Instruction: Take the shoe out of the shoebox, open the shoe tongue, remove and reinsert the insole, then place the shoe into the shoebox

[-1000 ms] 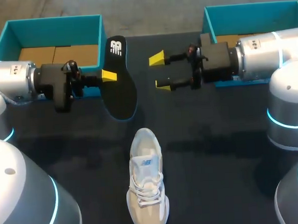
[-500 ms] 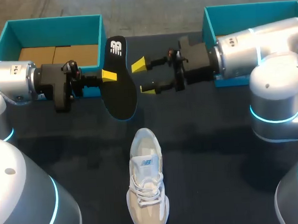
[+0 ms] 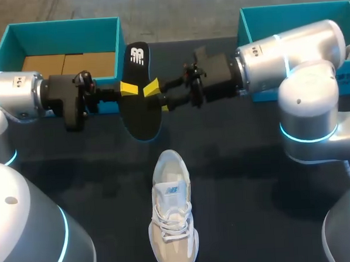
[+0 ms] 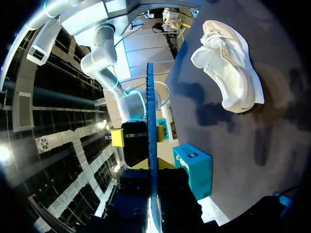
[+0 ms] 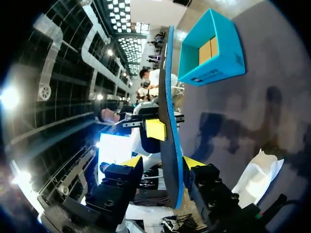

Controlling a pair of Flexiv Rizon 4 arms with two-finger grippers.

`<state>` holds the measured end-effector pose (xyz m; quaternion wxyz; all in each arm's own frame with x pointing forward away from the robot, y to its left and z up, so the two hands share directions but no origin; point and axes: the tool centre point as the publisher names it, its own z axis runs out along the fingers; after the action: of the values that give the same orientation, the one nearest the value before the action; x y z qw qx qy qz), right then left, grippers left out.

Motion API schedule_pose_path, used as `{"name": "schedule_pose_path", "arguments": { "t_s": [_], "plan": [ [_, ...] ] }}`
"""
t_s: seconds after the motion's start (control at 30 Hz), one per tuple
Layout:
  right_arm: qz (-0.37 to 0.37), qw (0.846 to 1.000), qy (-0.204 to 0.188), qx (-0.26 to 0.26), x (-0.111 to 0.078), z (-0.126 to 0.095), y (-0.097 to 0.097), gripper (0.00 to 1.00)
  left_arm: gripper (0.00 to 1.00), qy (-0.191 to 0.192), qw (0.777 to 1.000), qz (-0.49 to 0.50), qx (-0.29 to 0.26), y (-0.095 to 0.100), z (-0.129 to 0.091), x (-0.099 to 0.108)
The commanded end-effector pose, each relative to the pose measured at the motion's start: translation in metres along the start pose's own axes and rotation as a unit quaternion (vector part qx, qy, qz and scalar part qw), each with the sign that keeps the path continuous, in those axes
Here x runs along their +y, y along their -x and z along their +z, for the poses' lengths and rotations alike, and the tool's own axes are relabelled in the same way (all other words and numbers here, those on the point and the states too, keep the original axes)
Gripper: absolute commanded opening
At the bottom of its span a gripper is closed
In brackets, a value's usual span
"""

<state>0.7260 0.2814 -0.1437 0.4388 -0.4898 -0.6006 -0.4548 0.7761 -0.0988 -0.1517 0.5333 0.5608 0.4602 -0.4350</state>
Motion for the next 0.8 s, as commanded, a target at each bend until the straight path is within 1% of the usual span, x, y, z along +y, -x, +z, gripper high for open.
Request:
{"name": "schedule_pose_path", "arguments": {
  "t_s": [0.03, 0.27, 0.47, 0.67, 0.8],
  "plan": [
    [0.0, 1.0, 0.0, -0.001, -0.0012, 0.0081, 0.0012, 0.47, 0.0, 0.002, 1.0, 0.002, -0.004, -0.0017, 0.0054, 0.0006],
    [0.0, 1.0, -0.007, 0.003, -0.0046, 0.0111, 0.0063, 0.42, 0.0, -0.001, 1.0, -0.002, -0.012, -0.0002, 0.0076, 0.0007],
    [-0.004, 1.0, -0.016, 0.006, -0.0055, 0.0137, 0.0082, 0.41, 0.0, -0.003, 1.0, -0.009, -0.016, -0.0004, 0.0101, 0.0004],
    [-0.021, 1.0, -0.008, 0.016, -0.01, 0.012, 0.009, 0.43, 0.0, -0.001, 1.0, -0.014, -0.018, -0.0013, 0.0105, -0.0002],
    [-0.024, 1.0, -0.01, 0.016, -0.0103, 0.0139, 0.0085, 0.41, 0.0, -0.002, 1.0, -0.017, -0.018, -0.0021, 0.011, -0.0012]
  ]
}}
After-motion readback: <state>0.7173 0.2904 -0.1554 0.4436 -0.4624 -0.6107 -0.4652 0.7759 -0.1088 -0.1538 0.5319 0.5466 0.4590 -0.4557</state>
